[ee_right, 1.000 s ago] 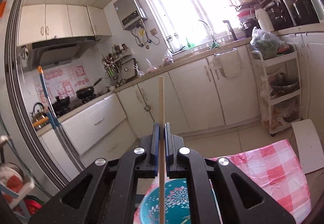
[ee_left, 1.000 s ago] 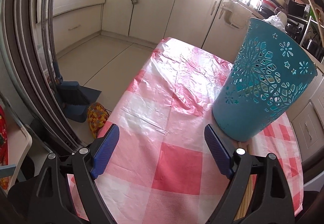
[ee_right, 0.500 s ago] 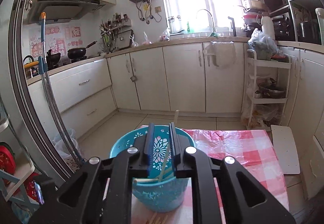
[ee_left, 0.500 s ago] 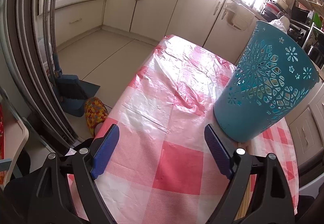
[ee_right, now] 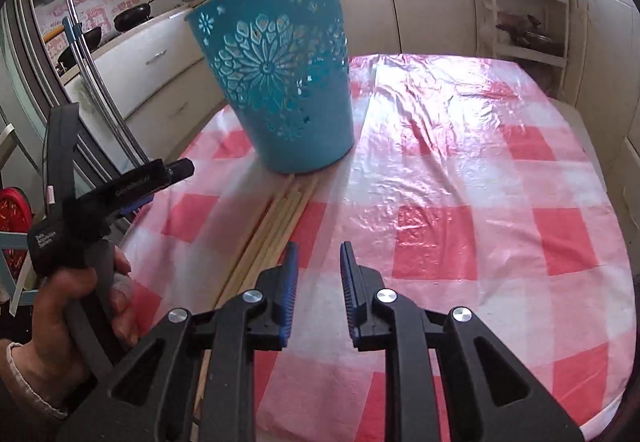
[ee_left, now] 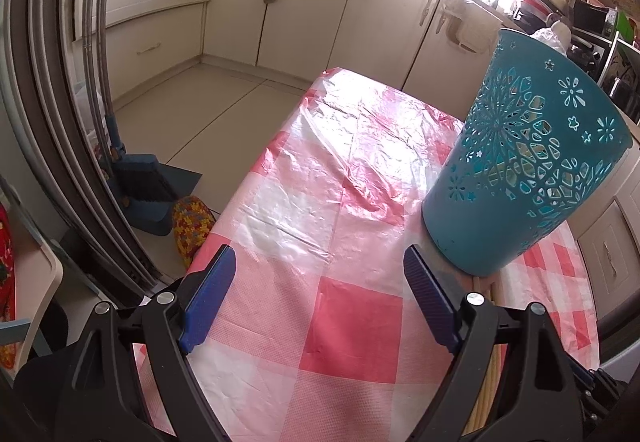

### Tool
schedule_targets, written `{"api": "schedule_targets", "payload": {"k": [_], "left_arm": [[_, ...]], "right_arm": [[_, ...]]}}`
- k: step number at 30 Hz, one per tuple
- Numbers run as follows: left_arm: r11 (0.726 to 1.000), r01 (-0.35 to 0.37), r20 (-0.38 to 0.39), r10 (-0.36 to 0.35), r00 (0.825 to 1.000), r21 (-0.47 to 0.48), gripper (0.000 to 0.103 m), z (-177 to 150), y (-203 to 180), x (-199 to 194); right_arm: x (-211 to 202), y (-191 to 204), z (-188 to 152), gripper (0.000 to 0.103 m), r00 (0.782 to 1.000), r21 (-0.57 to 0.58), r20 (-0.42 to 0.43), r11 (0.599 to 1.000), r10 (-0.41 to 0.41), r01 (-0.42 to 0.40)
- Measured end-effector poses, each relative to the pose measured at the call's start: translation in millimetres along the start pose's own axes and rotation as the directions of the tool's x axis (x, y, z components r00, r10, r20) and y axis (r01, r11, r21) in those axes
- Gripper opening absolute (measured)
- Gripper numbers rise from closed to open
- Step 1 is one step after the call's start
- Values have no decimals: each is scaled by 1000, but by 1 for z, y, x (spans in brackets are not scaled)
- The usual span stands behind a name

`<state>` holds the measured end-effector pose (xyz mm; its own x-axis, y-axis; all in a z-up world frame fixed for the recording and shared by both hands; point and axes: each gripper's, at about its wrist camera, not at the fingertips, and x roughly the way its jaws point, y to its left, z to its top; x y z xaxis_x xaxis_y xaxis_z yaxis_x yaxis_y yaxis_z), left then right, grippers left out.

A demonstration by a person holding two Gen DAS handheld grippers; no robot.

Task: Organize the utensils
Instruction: 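Bring the right gripper back down around another loose stick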

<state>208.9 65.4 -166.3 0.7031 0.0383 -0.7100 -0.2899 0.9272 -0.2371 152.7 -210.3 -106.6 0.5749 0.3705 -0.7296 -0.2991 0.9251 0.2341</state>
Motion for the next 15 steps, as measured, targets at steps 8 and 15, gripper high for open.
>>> {"api": "schedule_targets", "payload": {"k": [8,15], "left_arm": [[1000,7,-11,-7,1000,-11,82,1,2,1],[999,15,-21,-16,1000,-33,82,1,5,3]], "right_arm": [[33,15,5,22,999,-17,-49,1000,-13,12],[41,22,6,22,999,-40,-45,999,-17,15]]}}
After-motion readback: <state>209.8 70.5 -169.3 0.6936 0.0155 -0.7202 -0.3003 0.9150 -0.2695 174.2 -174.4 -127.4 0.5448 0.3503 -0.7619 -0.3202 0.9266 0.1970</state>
